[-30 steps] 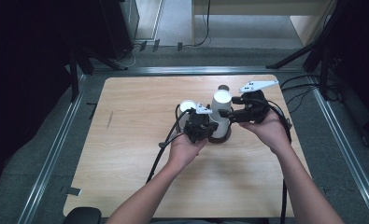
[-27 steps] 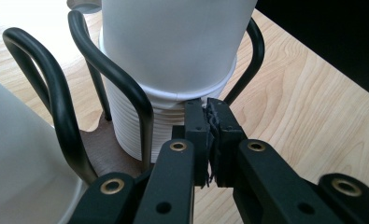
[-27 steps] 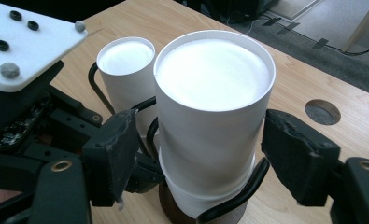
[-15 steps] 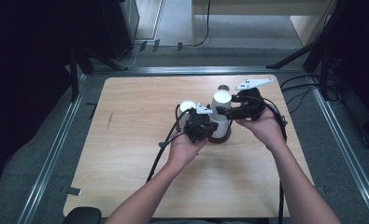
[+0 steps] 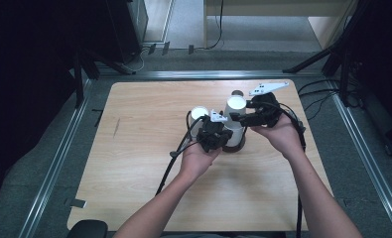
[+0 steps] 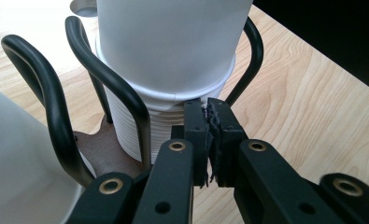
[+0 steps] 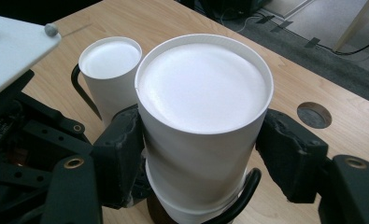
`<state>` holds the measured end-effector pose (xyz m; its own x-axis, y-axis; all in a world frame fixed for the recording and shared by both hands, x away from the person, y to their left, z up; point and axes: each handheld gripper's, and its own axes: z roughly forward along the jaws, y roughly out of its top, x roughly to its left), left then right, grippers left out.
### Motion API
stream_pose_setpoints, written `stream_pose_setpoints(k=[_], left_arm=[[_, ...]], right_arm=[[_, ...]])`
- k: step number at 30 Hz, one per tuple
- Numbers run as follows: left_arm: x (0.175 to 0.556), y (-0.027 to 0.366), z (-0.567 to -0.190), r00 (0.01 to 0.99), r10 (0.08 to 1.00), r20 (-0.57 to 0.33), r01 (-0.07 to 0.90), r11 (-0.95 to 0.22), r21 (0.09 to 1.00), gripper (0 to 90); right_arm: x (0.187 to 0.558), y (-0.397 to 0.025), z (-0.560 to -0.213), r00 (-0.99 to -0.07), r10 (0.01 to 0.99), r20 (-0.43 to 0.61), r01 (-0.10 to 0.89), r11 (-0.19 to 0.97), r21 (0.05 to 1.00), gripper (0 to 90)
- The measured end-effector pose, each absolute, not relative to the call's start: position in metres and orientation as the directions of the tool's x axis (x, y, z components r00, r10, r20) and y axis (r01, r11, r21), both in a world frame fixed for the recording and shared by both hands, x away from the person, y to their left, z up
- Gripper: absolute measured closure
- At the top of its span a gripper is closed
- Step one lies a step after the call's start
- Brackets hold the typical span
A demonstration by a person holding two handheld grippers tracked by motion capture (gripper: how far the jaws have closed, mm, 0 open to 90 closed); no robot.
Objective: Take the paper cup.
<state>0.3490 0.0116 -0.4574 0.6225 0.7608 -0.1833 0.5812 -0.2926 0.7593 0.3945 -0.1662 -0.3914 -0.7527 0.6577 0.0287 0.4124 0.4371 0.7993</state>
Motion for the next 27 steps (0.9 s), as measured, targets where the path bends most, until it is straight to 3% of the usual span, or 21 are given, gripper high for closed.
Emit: stream_pose_setpoints(k=[27], left_arm=[[0.351,0.015,-0.458,0.62,0.758,-0.203,0.59,-0.28,0.757,85.2]], right_arm=[[0.381,-0.178,-0.334,-0.766,0.642,0.033,0.365,0.391,0.845,33.9]])
